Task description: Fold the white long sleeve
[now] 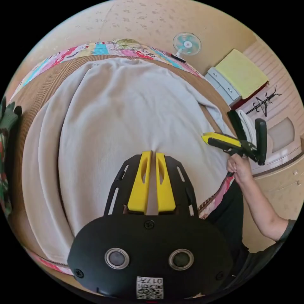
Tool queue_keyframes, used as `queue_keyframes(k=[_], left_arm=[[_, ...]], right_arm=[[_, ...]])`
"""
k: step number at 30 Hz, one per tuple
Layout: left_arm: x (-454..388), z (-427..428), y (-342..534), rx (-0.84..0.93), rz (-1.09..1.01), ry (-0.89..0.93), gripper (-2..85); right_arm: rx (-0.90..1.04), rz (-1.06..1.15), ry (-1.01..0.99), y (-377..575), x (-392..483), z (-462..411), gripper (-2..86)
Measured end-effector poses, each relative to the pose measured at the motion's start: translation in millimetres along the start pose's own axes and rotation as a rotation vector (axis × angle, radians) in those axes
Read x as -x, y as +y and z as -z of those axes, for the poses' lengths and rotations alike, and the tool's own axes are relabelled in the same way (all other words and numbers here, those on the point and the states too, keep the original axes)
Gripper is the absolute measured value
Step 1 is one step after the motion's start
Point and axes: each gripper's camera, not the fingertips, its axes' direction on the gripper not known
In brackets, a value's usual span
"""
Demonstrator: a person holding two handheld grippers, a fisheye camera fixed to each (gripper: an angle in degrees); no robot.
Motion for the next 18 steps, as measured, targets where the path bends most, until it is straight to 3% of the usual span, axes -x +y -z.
queue_keyframes(k=[2, 6, 11, 14, 16, 18], left_arm=[[6, 2, 17, -0.003, 0.046, 0.06, 1.4], [-38, 9, 77, -0.023, -0.101, -0.049, 0.7], [-46, 34, 145, -0.016, -0.066, 0.13, -0.3], [-17, 93, 186, -0.175, -0.025, 0.174, 0.4], [17, 156, 215, -0.322, 0.069, 0.036, 4.9], [42, 190, 224, -0.328, 0.113, -0.049, 9.6]], right_arm=[[0.031, 0.053, 0.076, 32, 8, 4, 4.4], [0.059, 0.105, 0.22, 96, 15, 13, 3.7], [0.09, -0.044, 0.16, 162, -30, 35, 3.0], [0.119, -0.101, 0.07, 172, -57, 53, 2.4], [-0.006, -0.077, 0.033, 182, -63, 79, 1.8], [-0.187, -0.014, 0.012, 193, -61, 106, 1.2]])
